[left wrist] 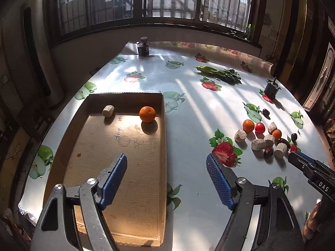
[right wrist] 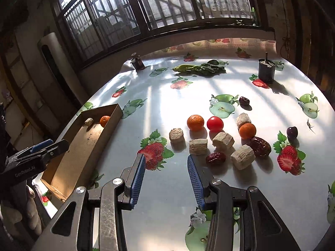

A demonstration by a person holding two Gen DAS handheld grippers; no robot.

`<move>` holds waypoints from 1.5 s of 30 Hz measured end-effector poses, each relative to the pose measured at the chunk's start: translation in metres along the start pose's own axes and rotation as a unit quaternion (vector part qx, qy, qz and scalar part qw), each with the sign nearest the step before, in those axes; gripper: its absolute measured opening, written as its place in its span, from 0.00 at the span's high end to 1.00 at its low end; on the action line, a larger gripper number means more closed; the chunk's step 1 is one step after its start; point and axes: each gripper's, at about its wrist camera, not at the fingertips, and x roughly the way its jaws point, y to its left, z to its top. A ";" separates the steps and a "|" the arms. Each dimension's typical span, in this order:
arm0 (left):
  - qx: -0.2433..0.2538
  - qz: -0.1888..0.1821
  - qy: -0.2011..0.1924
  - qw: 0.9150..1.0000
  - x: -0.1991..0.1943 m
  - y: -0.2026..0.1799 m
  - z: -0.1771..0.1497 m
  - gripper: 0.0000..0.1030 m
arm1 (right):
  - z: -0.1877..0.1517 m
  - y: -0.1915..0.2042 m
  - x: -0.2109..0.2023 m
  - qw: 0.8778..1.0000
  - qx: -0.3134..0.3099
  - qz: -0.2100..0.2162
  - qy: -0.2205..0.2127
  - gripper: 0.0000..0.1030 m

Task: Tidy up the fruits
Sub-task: 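Move both open tools back to the rice cakes on the table, then grasp a rice cake with the left tool while the right tool grasps another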

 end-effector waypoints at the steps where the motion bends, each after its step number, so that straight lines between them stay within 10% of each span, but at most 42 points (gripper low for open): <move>1: -0.001 -0.001 0.003 1.000 0.002 -0.002 -0.001 0.25 | -0.001 -0.014 -0.004 1.000 0.010 -0.011 -0.001 0.57; 11: 0.025 -0.042 0.050 0.998 0.037 -0.049 0.002 0.25 | 0.000 -0.109 -0.027 0.993 0.103 -0.064 -0.012 0.57; 27: -0.017 -0.127 0.127 0.984 0.148 -0.108 0.037 0.26 | 0.003 -0.090 0.037 0.995 0.079 -0.055 0.035 0.57; 33: 0.030 -0.113 0.117 0.986 0.159 -0.132 0.038 0.37 | 0.007 -0.083 0.041 0.996 0.064 -0.059 0.030 0.57; 36: 0.051 -0.110 0.114 0.986 0.157 -0.138 0.035 0.73 | 0.007 -0.077 0.044 0.996 0.050 -0.061 0.033 0.57; 45: 0.075 -0.100 0.094 0.988 0.150 -0.145 0.026 0.67 | 0.004 -0.064 0.062 0.996 0.036 -0.058 0.050 0.57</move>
